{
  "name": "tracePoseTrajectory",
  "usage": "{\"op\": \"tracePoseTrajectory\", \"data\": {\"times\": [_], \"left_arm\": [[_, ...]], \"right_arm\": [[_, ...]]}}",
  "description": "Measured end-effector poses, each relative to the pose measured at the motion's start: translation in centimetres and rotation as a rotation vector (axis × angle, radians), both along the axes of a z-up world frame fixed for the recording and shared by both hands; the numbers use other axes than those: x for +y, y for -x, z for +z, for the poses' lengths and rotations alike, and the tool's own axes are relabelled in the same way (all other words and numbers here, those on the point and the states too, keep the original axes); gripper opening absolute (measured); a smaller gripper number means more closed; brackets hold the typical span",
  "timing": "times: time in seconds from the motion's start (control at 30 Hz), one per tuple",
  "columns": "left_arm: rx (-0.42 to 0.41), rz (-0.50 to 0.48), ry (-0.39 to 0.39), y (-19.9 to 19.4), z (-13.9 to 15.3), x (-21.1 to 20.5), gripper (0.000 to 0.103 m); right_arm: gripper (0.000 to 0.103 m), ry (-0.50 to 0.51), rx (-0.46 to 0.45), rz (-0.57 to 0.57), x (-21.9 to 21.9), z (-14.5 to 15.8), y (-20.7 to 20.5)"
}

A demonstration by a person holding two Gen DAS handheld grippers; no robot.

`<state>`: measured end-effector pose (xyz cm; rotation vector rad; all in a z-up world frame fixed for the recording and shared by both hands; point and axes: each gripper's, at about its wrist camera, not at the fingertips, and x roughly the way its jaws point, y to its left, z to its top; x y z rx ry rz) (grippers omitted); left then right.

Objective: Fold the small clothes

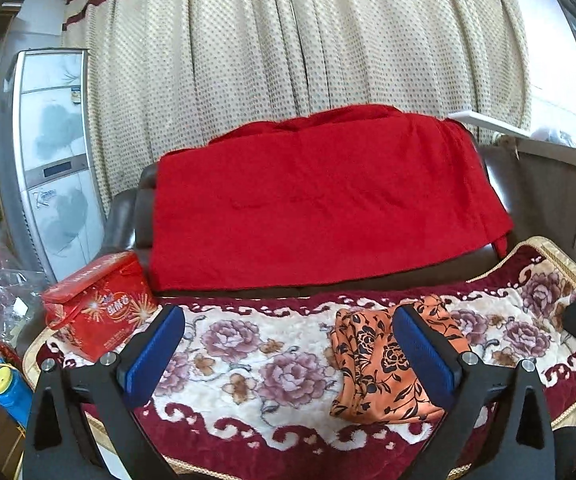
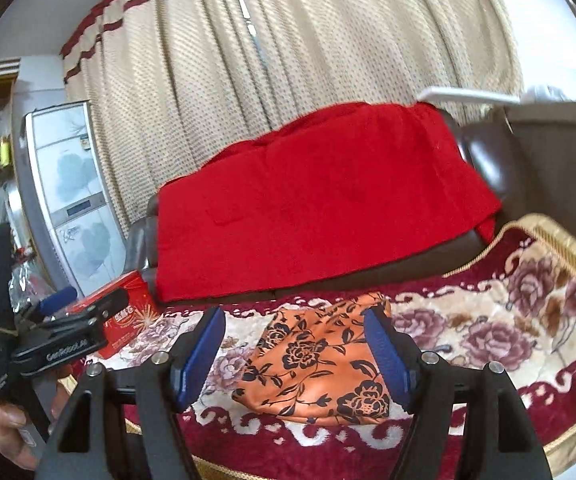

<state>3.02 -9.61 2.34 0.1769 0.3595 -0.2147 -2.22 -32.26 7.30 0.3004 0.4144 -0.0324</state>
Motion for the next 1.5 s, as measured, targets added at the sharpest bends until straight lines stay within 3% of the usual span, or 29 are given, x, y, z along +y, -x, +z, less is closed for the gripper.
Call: {"op": "tracePoseTrajectory", "data": {"times": [0.27,0.4,0.83,1.5], "left_arm": [[-0.002,-0.012,0.028,1.1,1.4,1.1,0.103],[0.000,-0.021,0.045,1.4,1.8,1.5,0.103],[-0.028,-0.065,0.028,2.9,2.5,1.2,0.103],[-0.038,-0.051,0.053,3.5,2.9,2.4,0.103]], "right_arm": [[0.075,0.069,0.001,-0.004,2.2,1.6,1.2],[0.075,0.058,0.008,-0.014,2.1,2.0,1.4],[0.075,0.088,0.052,-0.020,3.0,1.6,1.4],[0.075,0.129,0.088,-0.003,4.9,1.6,1.6]]}}
